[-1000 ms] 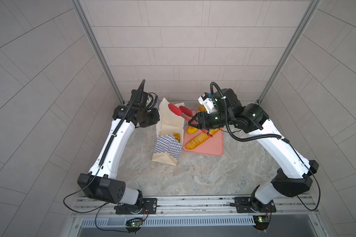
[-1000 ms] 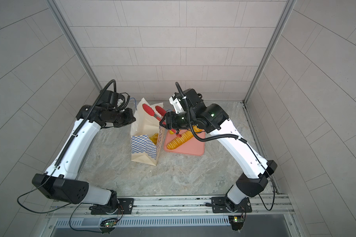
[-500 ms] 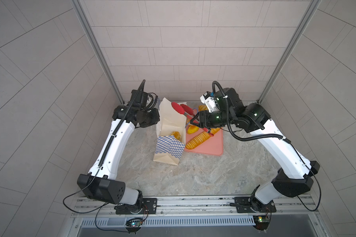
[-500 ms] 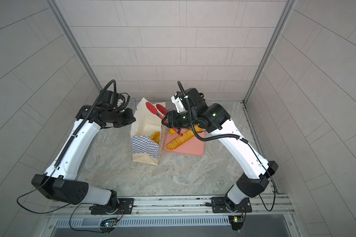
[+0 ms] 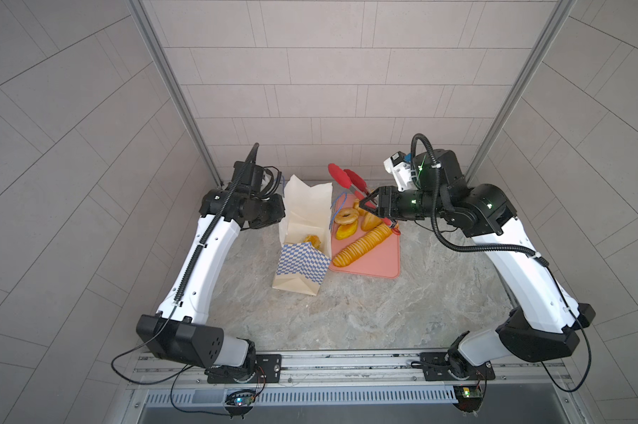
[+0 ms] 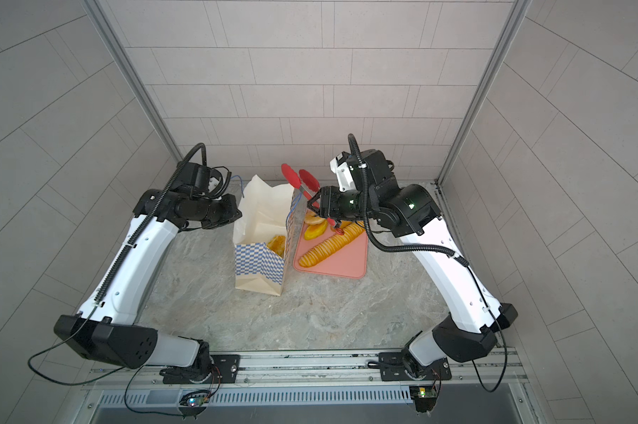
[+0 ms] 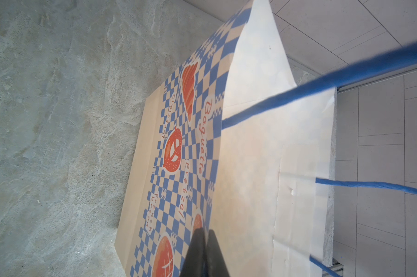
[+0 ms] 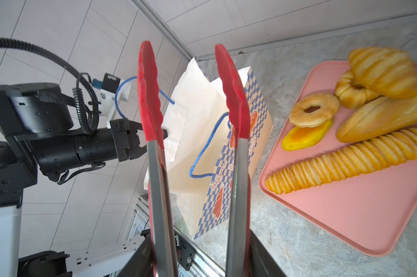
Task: Pack bread into a paper bag
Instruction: Pick up the bread from the tray.
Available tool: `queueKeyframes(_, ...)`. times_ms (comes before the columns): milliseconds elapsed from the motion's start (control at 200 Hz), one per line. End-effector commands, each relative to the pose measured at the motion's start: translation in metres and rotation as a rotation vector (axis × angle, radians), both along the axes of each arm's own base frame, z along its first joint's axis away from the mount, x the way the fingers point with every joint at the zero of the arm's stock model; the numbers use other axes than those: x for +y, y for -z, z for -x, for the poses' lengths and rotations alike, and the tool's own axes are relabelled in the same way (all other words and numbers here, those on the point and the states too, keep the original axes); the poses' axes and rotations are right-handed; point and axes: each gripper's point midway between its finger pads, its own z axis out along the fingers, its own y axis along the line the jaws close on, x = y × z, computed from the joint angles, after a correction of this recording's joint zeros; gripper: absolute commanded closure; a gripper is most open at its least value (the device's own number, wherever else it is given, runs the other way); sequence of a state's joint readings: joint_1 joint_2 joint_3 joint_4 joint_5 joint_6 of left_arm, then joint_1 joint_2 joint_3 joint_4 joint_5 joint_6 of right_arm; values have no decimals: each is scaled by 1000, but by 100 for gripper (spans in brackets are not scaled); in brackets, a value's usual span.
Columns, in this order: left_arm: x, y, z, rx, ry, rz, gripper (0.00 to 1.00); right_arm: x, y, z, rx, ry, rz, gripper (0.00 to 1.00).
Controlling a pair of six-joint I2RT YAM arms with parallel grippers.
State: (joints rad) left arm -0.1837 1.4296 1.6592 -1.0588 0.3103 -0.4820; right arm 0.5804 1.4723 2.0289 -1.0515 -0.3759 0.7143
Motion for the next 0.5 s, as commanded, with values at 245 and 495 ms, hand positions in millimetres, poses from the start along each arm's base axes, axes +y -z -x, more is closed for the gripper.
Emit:
queueKeyframes(245, 1, -5, 2, -20, -6, -3, 100, -62, -15, -10, -34, 184, -69, 48)
queueKeyframes(495, 3, -5, 1, -22, -7, -10, 100, -96, 30, -22, 59, 289, -33, 50)
